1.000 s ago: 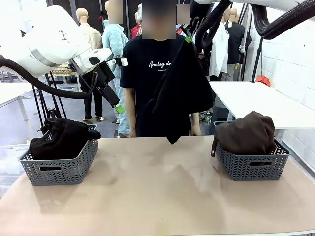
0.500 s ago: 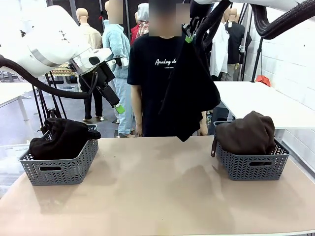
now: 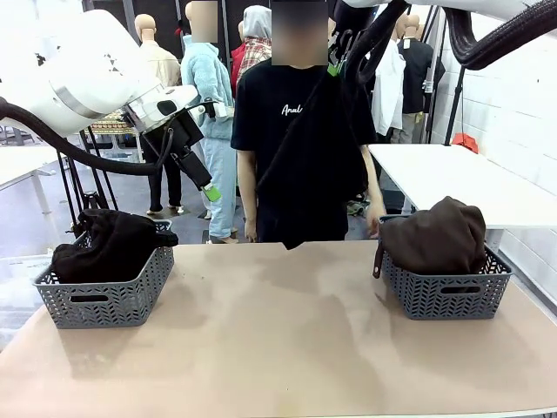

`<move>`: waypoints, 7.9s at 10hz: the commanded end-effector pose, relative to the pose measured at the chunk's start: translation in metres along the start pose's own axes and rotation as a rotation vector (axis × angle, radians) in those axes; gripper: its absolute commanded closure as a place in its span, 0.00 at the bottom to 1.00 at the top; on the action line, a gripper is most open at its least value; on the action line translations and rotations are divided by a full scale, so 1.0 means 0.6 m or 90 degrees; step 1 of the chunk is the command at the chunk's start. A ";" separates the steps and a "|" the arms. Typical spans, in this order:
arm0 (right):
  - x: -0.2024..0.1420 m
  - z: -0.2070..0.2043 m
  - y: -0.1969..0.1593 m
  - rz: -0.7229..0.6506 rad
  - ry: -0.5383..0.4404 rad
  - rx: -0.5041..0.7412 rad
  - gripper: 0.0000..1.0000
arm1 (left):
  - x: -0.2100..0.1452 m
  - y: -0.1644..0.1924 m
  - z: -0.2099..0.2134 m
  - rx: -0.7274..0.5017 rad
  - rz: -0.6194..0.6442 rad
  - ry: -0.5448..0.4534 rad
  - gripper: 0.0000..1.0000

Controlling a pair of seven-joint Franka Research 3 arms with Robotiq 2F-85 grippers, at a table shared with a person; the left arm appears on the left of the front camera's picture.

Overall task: Sort the tops and bottoms.
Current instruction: Sort the clothes according to human instructions.

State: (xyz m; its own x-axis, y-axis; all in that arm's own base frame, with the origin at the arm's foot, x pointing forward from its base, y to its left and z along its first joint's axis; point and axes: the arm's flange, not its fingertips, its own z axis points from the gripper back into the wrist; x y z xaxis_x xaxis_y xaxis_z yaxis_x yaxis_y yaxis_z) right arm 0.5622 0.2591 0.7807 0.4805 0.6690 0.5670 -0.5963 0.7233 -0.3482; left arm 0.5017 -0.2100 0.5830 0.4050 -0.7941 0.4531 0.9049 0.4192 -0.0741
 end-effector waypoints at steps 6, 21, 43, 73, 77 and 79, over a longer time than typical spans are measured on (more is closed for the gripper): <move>-0.002 0.005 0.000 0.000 -0.001 -0.002 1.00 | -0.001 -0.001 0.003 0.001 0.001 -0.002 0.00; -0.002 0.011 -0.013 -0.024 -0.009 -0.004 1.00 | -0.001 -0.001 0.003 0.001 0.001 -0.002 0.00; -0.221 0.094 -0.272 -0.333 0.084 -0.163 1.00 | -0.001 -0.001 0.003 0.001 0.001 -0.002 0.00; -0.483 -0.311 -0.163 -0.380 0.533 0.196 0.80 | -0.001 -0.001 0.003 0.001 0.001 -0.002 0.00; -0.481 -0.308 -0.163 -0.383 0.535 0.202 0.01 | -0.001 -0.001 0.003 0.001 0.001 -0.002 0.00; -0.479 -0.304 -0.162 -0.379 0.529 0.205 0.00 | -0.001 -0.001 0.003 0.001 0.001 -0.002 0.00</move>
State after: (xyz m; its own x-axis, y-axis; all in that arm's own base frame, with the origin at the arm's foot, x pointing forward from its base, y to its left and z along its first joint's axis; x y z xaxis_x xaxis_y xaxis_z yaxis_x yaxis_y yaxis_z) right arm 0.6006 0.0284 0.5109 0.9657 0.2118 -0.1504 -0.2046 0.9769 0.0616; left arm 0.5019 -0.2099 0.5827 0.4053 -0.7941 0.4529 0.9048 0.4193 -0.0745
